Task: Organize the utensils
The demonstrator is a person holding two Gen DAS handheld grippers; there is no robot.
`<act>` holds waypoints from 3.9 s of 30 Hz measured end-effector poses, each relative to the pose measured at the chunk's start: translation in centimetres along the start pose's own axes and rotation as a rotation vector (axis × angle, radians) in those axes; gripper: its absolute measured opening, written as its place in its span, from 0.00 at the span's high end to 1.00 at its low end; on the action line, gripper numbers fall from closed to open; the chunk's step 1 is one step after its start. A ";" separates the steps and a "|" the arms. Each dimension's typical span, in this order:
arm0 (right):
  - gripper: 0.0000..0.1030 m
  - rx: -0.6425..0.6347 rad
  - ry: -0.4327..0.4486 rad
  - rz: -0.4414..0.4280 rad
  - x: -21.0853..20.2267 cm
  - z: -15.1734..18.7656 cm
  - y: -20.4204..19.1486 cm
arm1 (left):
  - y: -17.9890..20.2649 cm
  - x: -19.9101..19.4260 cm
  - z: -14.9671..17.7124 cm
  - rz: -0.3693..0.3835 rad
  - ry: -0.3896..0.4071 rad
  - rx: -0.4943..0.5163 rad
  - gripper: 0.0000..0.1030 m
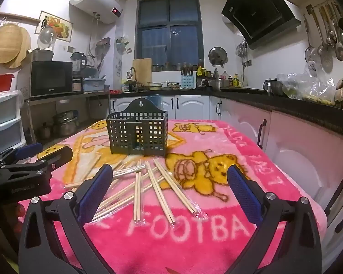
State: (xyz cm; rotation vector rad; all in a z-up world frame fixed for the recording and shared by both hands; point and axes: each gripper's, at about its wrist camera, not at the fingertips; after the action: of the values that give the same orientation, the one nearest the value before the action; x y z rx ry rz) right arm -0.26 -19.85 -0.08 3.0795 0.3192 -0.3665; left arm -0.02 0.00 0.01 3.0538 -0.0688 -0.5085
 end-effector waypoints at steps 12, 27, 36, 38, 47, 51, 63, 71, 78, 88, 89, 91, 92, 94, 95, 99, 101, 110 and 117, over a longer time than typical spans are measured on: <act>0.06 -0.001 -0.015 0.003 0.2 -0.2 -0.1 | 0.0 0.0 0.0 0.004 -0.003 -0.009 0.10; 0.06 0.008 -0.012 0.000 -0.1 -0.1 0.0 | -0.4 0.1 0.1 0.002 -0.004 -0.014 0.10; 0.06 0.010 -0.011 0.000 -0.2 -0.2 0.1 | -0.5 -0.1 -0.2 0.006 -0.002 -0.015 0.10; 0.06 0.008 -0.012 0.001 -0.2 -0.2 0.1 | -0.5 -0.1 -0.3 0.004 -0.001 -0.016 0.10; 0.06 0.011 -0.013 0.001 -0.1 -0.1 0.1 | -0.5 -0.3 -0.4 0.006 -0.001 -0.015 0.10; 0.06 0.011 -0.014 0.001 -0.2 -0.1 0.0 | -0.5 -0.3 -0.4 0.007 -0.001 -0.016 0.10; 0.06 0.009 -0.018 -0.009 -0.4 -0.1 -0.1 | 0.5 -0.1 -0.4 0.017 -0.003 -0.024 0.10; 0.06 -0.007 -0.093 -0.077 1.6 -0.8 -0.2 | -2.4 0.7 -1.0 -0.004 -0.040 -0.118 0.10; 0.06 -0.049 -0.158 -0.136 4.5 -1.8 -0.8 | -5.3 1.9 -2.2 -0.017 -0.075 -0.148 0.10; 0.06 -0.093 -0.233 -0.185 8.8 -3.6 -1.1 | -6.4 5.5 -4.5 0.035 -0.183 -0.100 0.10; 0.06 -0.102 -0.239 -0.181 9.2 -3.8 -1.1 | -6.4 6.2 -4.8 0.040 -0.200 -0.094 0.10; 0.06 -0.122 -0.259 -0.167 10.2 -4.1 -1.1 | -6.4 7.2 -5.2 0.048 -0.218 -0.088 0.10; 0.06 -0.124 -0.267 -0.165 10.7 -4.2 -1.1 | -6.5 7.9 -5.4 0.049 -0.231 -0.079 0.10; 0.06 -0.137 -0.300 -0.154 12.1 -4.5 -0.8 | -6.6 9.0 -5.7 0.043 -0.249 -0.070 0.10; 0.06 -0.144 -0.314 -0.148 12.7 -4.6 -0.8 | -6.6 9.6 -5.9 0.042 -0.258 -0.067 0.10; 0.07 -0.150 -0.378 -0.143 15.6 -4.6 -0.2 | -7.8 12.4 -5.8 0.059 -0.335 -0.097 0.10; 0.16 -0.157 -0.415 -0.142 17.1 -4.6 -0.1 | -8.6 13.7 -5.6 0.058 -0.368 -0.111 0.10; 0.40 -0.173 -0.588 -0.241 23.6 -3.0 -1.0 | -11.1 19.1 -3.0 0.094 -0.564 -0.181 0.39; 0.59 -0.166 -0.690 -0.292 27.2 -1.8 -1.4 | -12.2 21.8 -1.6 0.152 -0.653 -0.274 0.52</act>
State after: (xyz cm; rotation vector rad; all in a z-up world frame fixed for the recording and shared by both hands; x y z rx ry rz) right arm 25.80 -12.95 -4.70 2.5312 0.7096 -1.2784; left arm 21.60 11.14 -6.15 2.4737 -0.2270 -1.3430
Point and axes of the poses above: each gripper's, at about its wrist camera, not at the fingertips, and x roughly the way its jaws point, y to its right, z to its underside, and after that the axes turned 3 degrees about z, right-handed
